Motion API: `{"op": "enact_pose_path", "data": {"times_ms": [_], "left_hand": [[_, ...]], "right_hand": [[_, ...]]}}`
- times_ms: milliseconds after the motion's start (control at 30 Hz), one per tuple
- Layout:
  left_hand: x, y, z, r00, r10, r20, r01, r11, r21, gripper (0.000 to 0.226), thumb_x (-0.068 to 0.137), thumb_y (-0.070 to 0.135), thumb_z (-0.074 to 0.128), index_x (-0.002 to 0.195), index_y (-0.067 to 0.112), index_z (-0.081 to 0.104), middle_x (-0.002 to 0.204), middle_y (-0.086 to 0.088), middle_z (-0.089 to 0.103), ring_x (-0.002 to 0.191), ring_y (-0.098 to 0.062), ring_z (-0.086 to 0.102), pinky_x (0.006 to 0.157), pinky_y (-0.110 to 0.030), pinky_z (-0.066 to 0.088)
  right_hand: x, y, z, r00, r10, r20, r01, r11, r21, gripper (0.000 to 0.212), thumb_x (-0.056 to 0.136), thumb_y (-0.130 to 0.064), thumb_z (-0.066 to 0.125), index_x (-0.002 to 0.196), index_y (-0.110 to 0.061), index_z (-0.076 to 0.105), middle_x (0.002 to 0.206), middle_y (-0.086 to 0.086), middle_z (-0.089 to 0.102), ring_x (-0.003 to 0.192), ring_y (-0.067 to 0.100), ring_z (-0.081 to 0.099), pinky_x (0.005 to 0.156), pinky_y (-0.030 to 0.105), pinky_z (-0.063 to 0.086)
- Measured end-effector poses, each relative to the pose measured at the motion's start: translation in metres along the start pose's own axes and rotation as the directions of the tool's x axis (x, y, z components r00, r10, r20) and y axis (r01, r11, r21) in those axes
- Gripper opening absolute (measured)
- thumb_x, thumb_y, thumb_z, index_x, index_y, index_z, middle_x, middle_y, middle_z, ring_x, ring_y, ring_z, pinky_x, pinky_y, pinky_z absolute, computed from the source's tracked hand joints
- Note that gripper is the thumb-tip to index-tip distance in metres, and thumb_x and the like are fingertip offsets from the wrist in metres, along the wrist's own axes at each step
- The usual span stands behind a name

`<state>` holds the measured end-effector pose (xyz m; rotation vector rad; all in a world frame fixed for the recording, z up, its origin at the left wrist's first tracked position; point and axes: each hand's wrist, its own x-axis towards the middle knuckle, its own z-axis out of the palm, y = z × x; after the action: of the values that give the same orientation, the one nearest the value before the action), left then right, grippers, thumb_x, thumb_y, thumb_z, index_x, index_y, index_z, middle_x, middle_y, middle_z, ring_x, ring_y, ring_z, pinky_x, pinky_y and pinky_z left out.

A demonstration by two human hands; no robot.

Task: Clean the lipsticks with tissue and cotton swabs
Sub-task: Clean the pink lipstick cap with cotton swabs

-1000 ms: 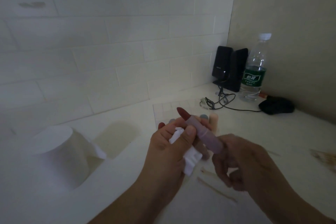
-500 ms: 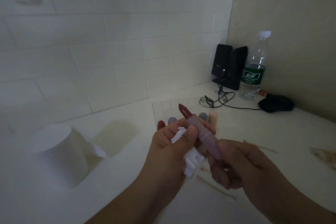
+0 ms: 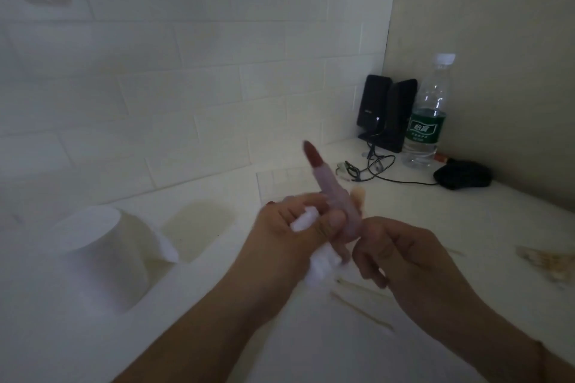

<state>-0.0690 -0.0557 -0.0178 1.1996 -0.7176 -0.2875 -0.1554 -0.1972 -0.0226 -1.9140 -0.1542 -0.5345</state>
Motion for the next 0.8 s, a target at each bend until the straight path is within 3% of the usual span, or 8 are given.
{"op": "enact_pose_path", "data": {"times_ms": [67, 133, 233, 300, 400, 500, 633, 800], "left_hand": [[0.006, 0.013, -0.008, 0.994, -0.025, -0.109, 0.013, 0.994, -0.113, 0.013, 0.077, 0.023, 0.069, 0.082, 0.014, 0.077, 0.092, -0.011, 0.075, 0.092, -0.030, 0.069, 0.087, -0.042, 0.054], [0.012, 0.023, -0.020, 0.975, -0.055, -0.214, 0.009, 0.977, -0.211, 0.018, 0.076, 0.018, 0.063, 0.089, 0.007, 0.071, 0.092, -0.012, 0.075, 0.090, -0.027, 0.071, 0.088, -0.039, 0.056], [0.014, 0.029, -0.026, 0.954, -0.076, -0.289, 0.020, 0.981, -0.193, 0.022, 0.077, 0.019, 0.057, 0.093, 0.006, 0.065, 0.088, -0.009, 0.075, 0.087, -0.022, 0.072, 0.092, -0.042, 0.052], [0.012, 0.025, -0.020, 0.951, -0.076, -0.301, 0.030, 0.987, -0.156, 0.019, 0.078, 0.020, 0.058, 0.090, 0.009, 0.067, 0.088, -0.008, 0.075, 0.086, -0.020, 0.072, 0.090, -0.039, 0.053], [0.003, 0.015, -0.005, 0.964, -0.069, -0.259, 0.058, 0.997, -0.049, 0.017, 0.081, 0.026, 0.061, 0.086, 0.015, 0.073, 0.093, -0.008, 0.075, 0.089, -0.021, 0.071, 0.083, -0.036, 0.057], [-0.004, 0.009, 0.007, 0.980, -0.093, -0.176, 0.090, 0.996, -0.023, 0.020, 0.082, 0.025, 0.068, 0.093, 0.009, 0.074, 0.097, -0.019, 0.072, 0.090, -0.030, 0.068, 0.086, -0.045, 0.054], [-0.004, 0.013, 0.006, 0.968, -0.110, -0.224, 0.098, 0.993, -0.064, 0.029, 0.075, 0.022, 0.071, 0.097, 0.002, 0.073, 0.096, -0.018, 0.074, 0.092, -0.033, 0.070, 0.086, -0.044, 0.055], [-0.006, 0.024, 0.010, 0.972, -0.073, -0.222, 0.074, 0.997, -0.003, 0.015, 0.072, 0.015, 0.071, 0.079, 0.002, 0.068, 0.074, -0.016, 0.073, 0.065, -0.025, 0.070, 0.054, -0.024, 0.054]], "right_hand": [[0.002, 0.005, -0.005, 0.997, 0.009, -0.077, -0.027, 0.972, -0.235, 0.043, 0.084, -0.066, 0.036, 0.083, -0.034, 0.065, 0.064, -0.010, 0.058, 0.053, 0.001, 0.047, 0.052, 0.009, 0.031], [0.003, 0.011, -0.005, 0.997, 0.007, -0.073, -0.050, 0.791, -0.610, 0.028, 0.085, -0.064, 0.036, 0.084, -0.047, 0.059, 0.074, -0.019, 0.056, 0.068, -0.003, 0.050, 0.059, 0.009, 0.032], [0.004, 0.014, 0.006, 0.994, -0.095, 0.047, 0.096, 0.625, -0.775, 0.035, 0.087, -0.066, 0.038, 0.095, -0.043, 0.064, 0.081, -0.026, 0.052, 0.077, -0.006, 0.050, 0.064, 0.013, 0.037], [0.002, 0.007, 0.018, 0.988, -0.120, 0.092, 0.151, 0.720, -0.677, 0.047, 0.082, -0.078, 0.034, 0.096, -0.045, 0.064, 0.080, -0.025, 0.056, 0.075, -0.004, 0.051, 0.064, 0.016, 0.043], [0.002, -0.005, 0.030, 0.993, -0.090, 0.075, 0.109, 0.947, -0.302, 0.039, 0.073, -0.082, 0.041, 0.088, -0.052, 0.061, 0.081, -0.023, 0.062, 0.070, 0.001, 0.055, 0.061, 0.016, 0.042], [0.003, -0.005, 0.029, 0.994, -0.113, 0.003, 0.112, 0.981, -0.157, 0.026, 0.079, -0.058, 0.054, 0.080, -0.036, 0.068, 0.073, -0.013, 0.065, 0.063, 0.003, 0.057, 0.054, 0.009, 0.037], [0.003, -0.005, 0.020, 0.994, -0.100, -0.033, 0.099, 0.995, -0.024, 0.026, 0.073, -0.041, 0.057, 0.069, -0.018, 0.068, 0.066, -0.003, 0.060, 0.053, 0.004, 0.053, 0.049, 0.017, 0.041], [0.006, -0.011, -0.012, 0.905, -0.080, -0.417, 0.115, 0.992, 0.059, 0.022, 0.063, -0.034, 0.055, 0.072, -0.022, 0.071, 0.076, 0.002, 0.067, 0.057, 0.028, 0.062, 0.042, 0.039, 0.052]]}}
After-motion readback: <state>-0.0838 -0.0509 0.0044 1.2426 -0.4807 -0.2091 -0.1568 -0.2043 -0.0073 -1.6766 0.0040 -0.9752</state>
